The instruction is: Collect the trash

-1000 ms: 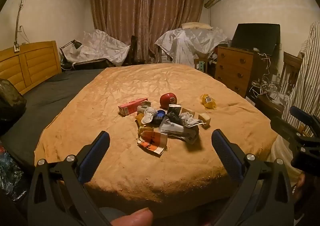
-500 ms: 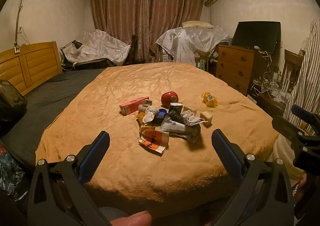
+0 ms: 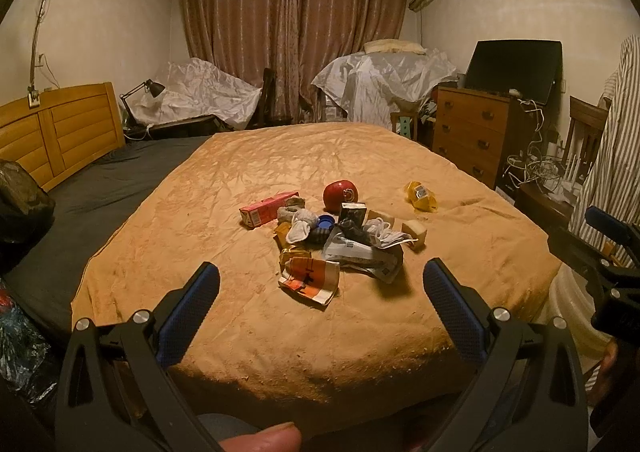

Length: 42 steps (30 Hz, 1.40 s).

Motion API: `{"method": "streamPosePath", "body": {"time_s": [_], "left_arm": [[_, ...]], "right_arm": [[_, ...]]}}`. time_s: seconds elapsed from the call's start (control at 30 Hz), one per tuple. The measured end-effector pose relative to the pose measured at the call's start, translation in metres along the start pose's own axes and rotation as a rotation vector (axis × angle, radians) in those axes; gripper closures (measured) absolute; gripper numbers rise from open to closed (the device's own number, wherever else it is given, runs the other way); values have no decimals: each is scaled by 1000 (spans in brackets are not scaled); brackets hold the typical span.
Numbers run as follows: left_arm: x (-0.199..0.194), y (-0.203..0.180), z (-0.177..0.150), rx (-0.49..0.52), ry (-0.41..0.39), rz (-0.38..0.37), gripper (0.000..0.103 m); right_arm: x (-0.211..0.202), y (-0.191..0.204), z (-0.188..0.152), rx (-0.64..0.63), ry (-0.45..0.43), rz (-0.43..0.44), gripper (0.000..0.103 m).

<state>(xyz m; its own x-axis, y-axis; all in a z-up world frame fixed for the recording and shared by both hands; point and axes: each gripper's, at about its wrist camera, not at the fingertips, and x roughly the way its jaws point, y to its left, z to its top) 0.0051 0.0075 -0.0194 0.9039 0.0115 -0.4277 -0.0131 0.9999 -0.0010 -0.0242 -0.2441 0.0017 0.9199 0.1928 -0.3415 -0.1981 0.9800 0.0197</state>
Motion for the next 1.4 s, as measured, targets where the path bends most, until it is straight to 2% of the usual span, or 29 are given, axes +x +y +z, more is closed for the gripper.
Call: {"method": "streamPosePath", "body": {"time_s": [1.17,1.4], "left_arm": [[7,3,-9,4,18,2,5],[6,1,-10,4,26,1,5]], "right_arm": [[3,0,-5,-3,9,2,5],[9,4,-19,-7,15,7,5]]}}
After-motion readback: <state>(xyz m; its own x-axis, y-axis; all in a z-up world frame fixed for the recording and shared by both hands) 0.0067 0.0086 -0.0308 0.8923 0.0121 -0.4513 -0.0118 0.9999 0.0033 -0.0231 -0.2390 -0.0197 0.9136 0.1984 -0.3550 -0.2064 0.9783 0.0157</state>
